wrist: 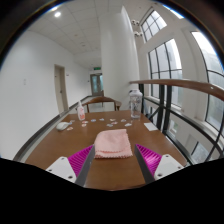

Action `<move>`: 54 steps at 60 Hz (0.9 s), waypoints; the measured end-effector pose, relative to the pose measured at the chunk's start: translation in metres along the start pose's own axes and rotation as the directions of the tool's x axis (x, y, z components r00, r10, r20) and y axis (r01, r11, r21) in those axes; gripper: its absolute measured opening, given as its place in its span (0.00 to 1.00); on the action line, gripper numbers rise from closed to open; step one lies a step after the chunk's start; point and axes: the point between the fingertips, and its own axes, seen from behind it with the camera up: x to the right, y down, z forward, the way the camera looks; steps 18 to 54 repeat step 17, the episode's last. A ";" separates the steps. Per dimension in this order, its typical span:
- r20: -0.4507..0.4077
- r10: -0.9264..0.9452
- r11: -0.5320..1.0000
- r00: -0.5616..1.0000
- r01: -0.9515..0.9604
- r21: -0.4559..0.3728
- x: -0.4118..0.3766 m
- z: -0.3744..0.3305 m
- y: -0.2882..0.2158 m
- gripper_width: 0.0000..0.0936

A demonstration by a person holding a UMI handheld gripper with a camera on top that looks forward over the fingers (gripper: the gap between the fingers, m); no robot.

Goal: Fold towel

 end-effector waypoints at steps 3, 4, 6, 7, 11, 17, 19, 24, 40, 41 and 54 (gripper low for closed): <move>0.001 -0.041 0.999 0.999 0.041 0.015 -0.008 -0.009 0.000 0.89; 0.001 -0.058 0.998 0.998 0.058 0.018 -0.008 -0.016 0.001 0.89; 0.002 -0.096 0.995 0.995 0.096 0.022 -0.011 -0.023 0.002 0.89; 0.008 -0.108 0.994 0.994 0.108 0.022 -0.012 -0.029 0.002 0.89; 0.037 -0.118 0.993 0.992 0.117 0.029 -0.027 -0.035 0.007 0.90; 0.053 -0.124 0.992 0.991 0.123 0.024 -0.032 -0.043 0.015 0.90; 0.053 -0.124 0.992 0.991 0.123 0.024 -0.032 -0.043 0.015 0.90; 0.053 -0.124 0.992 0.991 0.123 0.024 -0.032 -0.043 0.015 0.90; 0.053 -0.124 0.992 0.991 0.123 0.024 -0.032 -0.043 0.015 0.90; 0.053 -0.124 0.992 0.991 0.123 0.024 -0.032 -0.043 0.015 0.90; 0.053 -0.124 0.992 0.991 0.123 0.024 -0.032 -0.043 0.015 0.90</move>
